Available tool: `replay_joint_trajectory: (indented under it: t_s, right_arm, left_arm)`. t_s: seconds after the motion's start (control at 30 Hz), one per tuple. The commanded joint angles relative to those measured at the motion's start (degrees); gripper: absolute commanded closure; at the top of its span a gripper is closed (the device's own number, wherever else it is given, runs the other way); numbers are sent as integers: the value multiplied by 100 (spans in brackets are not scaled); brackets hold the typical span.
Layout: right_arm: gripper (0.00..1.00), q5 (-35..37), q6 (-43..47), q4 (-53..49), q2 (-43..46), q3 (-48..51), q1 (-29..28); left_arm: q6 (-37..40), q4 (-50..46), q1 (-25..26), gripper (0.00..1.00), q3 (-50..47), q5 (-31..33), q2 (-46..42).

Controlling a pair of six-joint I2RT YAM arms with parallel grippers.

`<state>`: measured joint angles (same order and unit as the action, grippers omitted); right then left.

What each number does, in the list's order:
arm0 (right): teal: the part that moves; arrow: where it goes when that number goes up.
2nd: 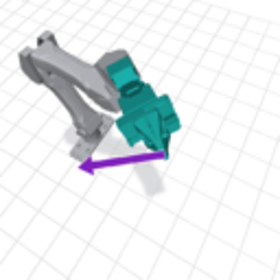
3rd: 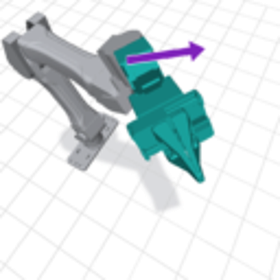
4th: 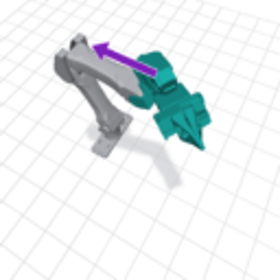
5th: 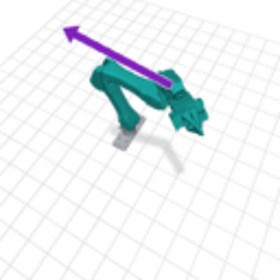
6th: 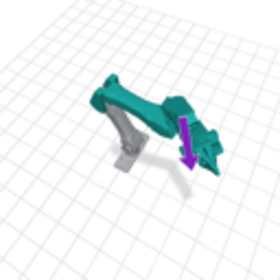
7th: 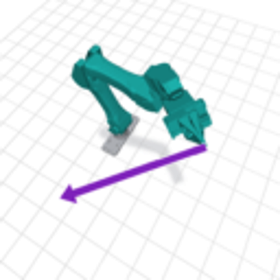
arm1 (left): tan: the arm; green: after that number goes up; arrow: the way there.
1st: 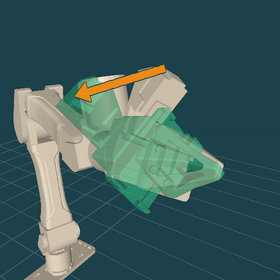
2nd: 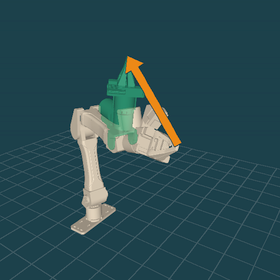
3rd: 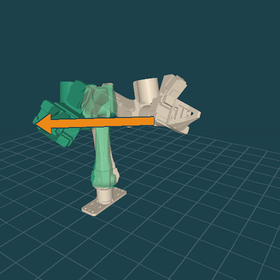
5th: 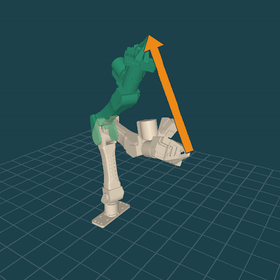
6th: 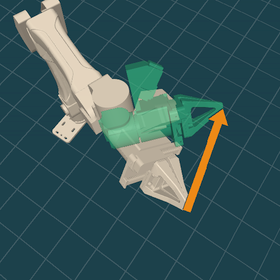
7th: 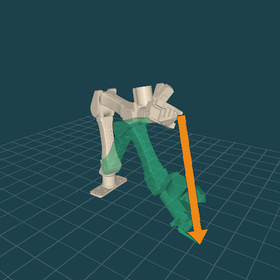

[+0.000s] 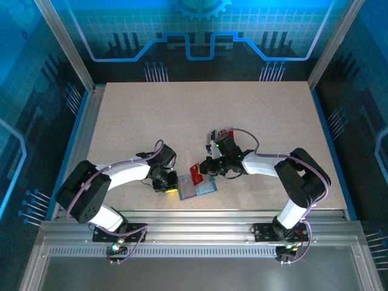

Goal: Put the credit cards into the card holder
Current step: Insert the credit card into the card slot.

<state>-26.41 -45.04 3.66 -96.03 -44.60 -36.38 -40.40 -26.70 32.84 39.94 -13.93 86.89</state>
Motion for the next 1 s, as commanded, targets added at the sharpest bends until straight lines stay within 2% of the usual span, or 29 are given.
replay_joint_trajectory:
  t_s: [0.0, 0.97]
  right_arm:
    - [100, -127, -72, 21, 58, -94, -96]
    - [100, -36, -384, 372, 270, 646, -378]
  left_arm:
    - [-38, 641, 100, 87, -329, -39, 390]
    - [-64, 745, 96, 87, -382, -51, 443]
